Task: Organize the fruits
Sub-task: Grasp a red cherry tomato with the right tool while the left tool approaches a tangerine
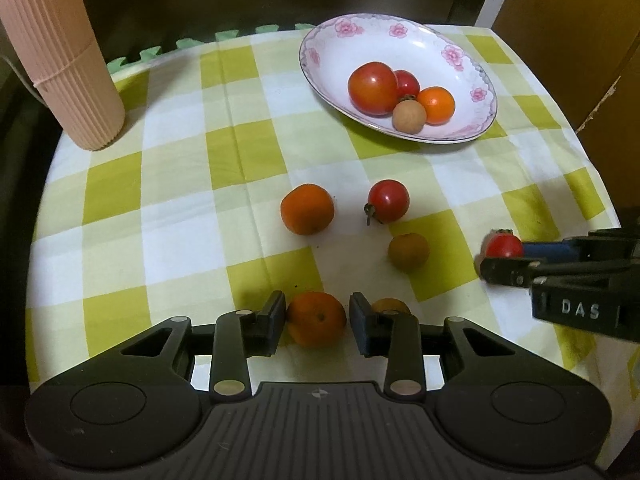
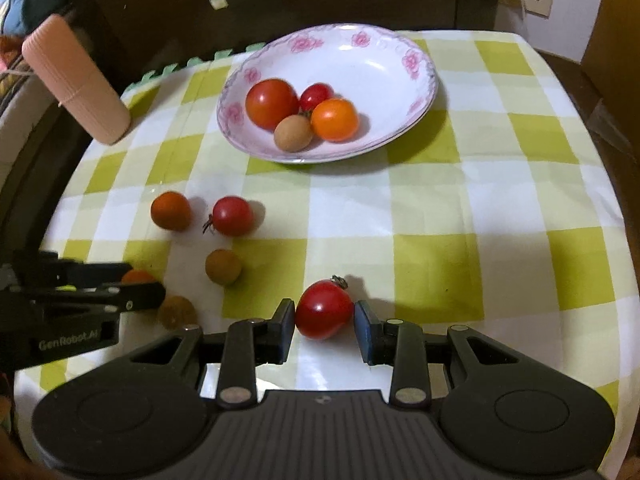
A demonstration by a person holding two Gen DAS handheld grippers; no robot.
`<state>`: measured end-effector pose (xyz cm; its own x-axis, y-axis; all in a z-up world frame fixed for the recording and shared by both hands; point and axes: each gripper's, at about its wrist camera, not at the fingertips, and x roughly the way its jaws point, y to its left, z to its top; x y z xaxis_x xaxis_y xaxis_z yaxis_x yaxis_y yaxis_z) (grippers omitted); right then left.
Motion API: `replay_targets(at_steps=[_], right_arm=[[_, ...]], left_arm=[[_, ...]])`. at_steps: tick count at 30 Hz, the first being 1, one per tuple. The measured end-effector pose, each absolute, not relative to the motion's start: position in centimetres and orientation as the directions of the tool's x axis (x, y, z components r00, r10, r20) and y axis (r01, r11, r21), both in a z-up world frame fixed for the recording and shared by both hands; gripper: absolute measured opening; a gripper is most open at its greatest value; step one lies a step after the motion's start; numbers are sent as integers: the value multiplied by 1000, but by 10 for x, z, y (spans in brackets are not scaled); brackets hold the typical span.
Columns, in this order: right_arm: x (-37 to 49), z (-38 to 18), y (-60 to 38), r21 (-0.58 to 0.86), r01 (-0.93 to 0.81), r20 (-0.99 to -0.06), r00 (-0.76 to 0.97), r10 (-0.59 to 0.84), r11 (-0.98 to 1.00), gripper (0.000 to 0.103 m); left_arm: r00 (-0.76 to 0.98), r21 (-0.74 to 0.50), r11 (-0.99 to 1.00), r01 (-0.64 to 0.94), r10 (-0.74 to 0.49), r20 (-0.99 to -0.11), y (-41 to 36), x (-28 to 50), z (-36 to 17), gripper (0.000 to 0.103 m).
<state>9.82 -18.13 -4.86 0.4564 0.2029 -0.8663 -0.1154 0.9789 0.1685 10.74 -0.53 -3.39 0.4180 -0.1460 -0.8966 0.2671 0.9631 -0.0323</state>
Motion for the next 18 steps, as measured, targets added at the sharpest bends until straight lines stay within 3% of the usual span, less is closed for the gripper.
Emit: replay_targets(at_steps=[3, 6, 10, 14, 16, 18], right_arm=[[100, -50, -180, 160, -110, -868, 459, 192, 981, 32], [101, -50, -184, 173, -90, -866, 460, 195, 981, 32], [101, -50, -185, 173, -86, -865, 463, 193, 981, 32], [102, -49, -186, 181, -76, -865, 463, 196, 980, 32], [102, -49, -185, 174, -80, -865, 464, 191, 982, 32], [101, -48, -184, 165, -85, -864, 469, 185, 983, 32]], left_arm=[[411, -34, 966, 257, -142, -901, -4, 110, -37, 48], [408, -39, 968, 250, -142, -902, -3, 112, -37, 61], [409, -28, 966, 257, -135, -902, -6, 111, -39, 64], [418, -17, 966, 259, -128, -899, -6, 110, -39, 59], [426, -12, 964, 266, -129, -896, -6, 109, -38, 46], [423, -18, 962, 272, -137, -896, -5, 108, -37, 42]])
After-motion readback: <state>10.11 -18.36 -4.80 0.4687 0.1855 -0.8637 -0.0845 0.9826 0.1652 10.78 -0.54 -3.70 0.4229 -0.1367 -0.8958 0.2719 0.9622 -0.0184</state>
